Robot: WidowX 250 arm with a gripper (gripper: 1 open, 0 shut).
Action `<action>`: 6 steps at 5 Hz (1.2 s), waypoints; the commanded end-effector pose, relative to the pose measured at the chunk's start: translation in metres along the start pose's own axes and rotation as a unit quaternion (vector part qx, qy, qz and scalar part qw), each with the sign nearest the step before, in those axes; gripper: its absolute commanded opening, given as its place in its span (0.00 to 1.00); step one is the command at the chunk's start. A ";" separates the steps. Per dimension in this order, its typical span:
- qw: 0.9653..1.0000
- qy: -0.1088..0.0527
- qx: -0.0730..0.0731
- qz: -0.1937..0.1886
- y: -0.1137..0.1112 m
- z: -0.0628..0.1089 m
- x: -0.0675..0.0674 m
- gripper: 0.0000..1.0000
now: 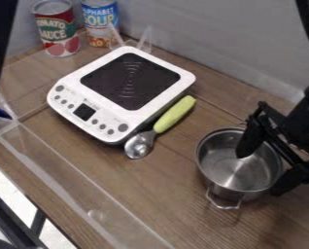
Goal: Put silver pot on the white and black stove top
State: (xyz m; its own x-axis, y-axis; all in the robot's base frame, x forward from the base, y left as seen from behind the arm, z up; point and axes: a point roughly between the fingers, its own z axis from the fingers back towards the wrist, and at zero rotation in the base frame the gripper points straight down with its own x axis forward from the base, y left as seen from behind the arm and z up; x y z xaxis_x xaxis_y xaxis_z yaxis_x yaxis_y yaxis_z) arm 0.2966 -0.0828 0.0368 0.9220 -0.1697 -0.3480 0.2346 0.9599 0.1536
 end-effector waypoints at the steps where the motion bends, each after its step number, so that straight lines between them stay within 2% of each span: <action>1: 1.000 -0.019 0.005 0.017 0.017 0.014 0.003 1.00; 6: 0.999 0.017 0.022 0.035 0.041 0.008 -0.003 1.00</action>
State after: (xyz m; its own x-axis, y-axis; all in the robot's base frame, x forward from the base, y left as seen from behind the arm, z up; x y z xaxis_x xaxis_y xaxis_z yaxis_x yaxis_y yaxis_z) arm 0.2959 -0.0516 0.0376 0.9038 -0.1055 -0.4148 0.2066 0.9563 0.2070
